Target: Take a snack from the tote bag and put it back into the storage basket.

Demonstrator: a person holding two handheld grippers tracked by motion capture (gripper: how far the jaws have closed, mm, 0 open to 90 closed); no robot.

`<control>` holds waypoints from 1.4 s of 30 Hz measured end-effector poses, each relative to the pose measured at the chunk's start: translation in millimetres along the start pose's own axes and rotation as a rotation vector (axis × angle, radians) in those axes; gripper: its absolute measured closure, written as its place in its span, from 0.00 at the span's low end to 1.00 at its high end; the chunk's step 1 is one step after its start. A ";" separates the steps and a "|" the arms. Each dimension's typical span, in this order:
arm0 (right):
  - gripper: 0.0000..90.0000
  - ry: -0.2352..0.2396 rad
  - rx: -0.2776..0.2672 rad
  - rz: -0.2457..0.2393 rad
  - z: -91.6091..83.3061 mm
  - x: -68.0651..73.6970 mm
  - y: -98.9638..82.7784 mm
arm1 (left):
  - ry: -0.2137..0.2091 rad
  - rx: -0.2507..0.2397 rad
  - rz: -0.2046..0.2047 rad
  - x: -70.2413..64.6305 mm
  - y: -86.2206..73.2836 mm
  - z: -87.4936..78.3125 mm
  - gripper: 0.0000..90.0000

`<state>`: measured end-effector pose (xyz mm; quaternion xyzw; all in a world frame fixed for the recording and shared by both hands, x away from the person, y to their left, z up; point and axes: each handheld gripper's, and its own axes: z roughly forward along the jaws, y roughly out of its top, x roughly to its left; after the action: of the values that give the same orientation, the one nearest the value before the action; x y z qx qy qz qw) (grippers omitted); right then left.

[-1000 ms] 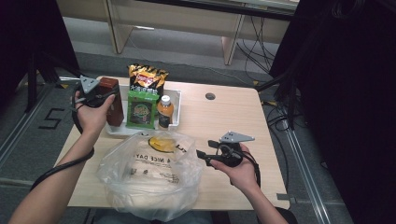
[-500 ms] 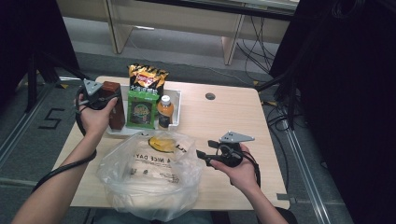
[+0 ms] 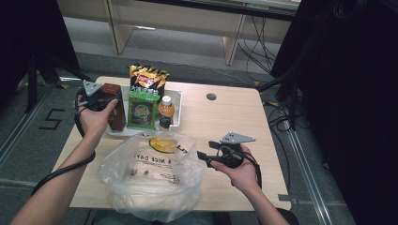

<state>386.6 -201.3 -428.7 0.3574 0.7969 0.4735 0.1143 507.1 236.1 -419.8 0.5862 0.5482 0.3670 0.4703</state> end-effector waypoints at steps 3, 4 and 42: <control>0.38 -0.002 -0.001 -0.002 0.2 -0.2 0.1 | -0.010 -0.001 0.001 1.3 -1.1 -2.7 0.21; 0.38 0.001 0.005 0.008 -0.1 0.6 0.3 | -0.014 -0.003 0.002 1.3 -1.3 -3.6 0.20; 0.38 0.002 0.003 0.017 0.9 3.1 0.5 | -0.121 0.074 0.015 10.8 -43.0 -120.3 0.20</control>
<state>385.0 -198.4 -428.3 0.3639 0.7947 0.4734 0.1089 382.0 262.8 -427.0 0.6283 0.5276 0.3137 0.4780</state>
